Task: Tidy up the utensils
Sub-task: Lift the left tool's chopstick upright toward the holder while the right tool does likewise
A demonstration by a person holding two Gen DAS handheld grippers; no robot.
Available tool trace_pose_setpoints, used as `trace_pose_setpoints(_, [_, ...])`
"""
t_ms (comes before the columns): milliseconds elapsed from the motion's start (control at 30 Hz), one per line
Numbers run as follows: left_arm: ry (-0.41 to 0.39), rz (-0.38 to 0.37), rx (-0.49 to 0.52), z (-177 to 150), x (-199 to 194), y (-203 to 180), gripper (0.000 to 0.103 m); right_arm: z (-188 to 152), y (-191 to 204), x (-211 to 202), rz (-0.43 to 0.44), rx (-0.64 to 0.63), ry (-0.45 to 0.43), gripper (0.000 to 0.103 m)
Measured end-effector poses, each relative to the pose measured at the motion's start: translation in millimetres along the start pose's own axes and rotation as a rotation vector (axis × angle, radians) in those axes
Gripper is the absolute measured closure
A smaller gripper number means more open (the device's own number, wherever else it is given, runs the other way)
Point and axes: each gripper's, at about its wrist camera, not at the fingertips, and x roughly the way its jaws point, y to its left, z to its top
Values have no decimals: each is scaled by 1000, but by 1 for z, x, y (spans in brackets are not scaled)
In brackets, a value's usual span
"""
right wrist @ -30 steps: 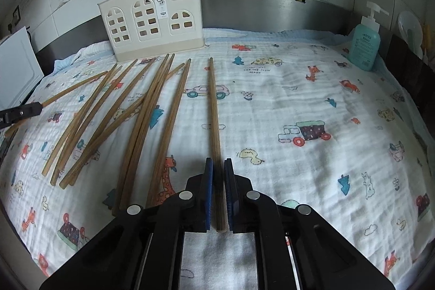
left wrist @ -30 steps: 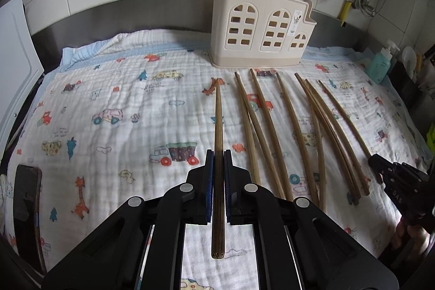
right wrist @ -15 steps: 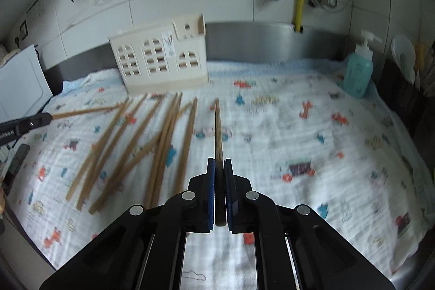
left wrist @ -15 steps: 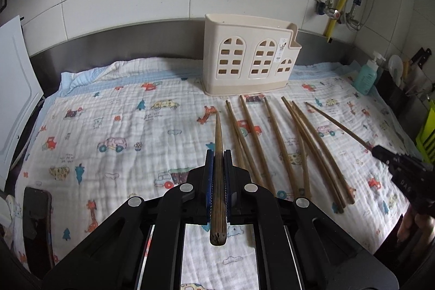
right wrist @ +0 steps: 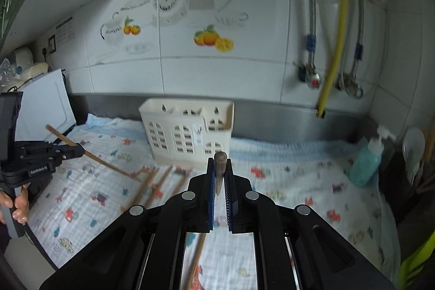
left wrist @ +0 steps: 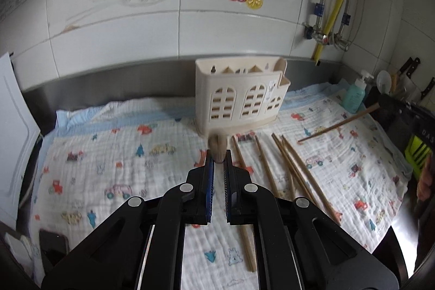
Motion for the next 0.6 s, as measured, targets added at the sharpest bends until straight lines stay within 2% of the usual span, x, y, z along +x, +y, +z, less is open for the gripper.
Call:
trace_pose_setpoints(133, [-31, -15, 7, 28, -7, 1, 97, 44, -4, 2, 26, -40, -6, 97])
trace_pose_setpoints(333, [-121, -13, 45, 77, -26, -4, 97, 99, -10, 8, 47, -71, -6, 97])
trace_pose_setpoints(467, [-198, -5, 67, 113, -37, -10, 97, 121, -12, 20, 65, -68, 8, 97])
trace_pose_setpoints(600, [-236, 23, 69, 141, -31, -14, 97, 133, -10, 40, 62, -75, 36, 97])
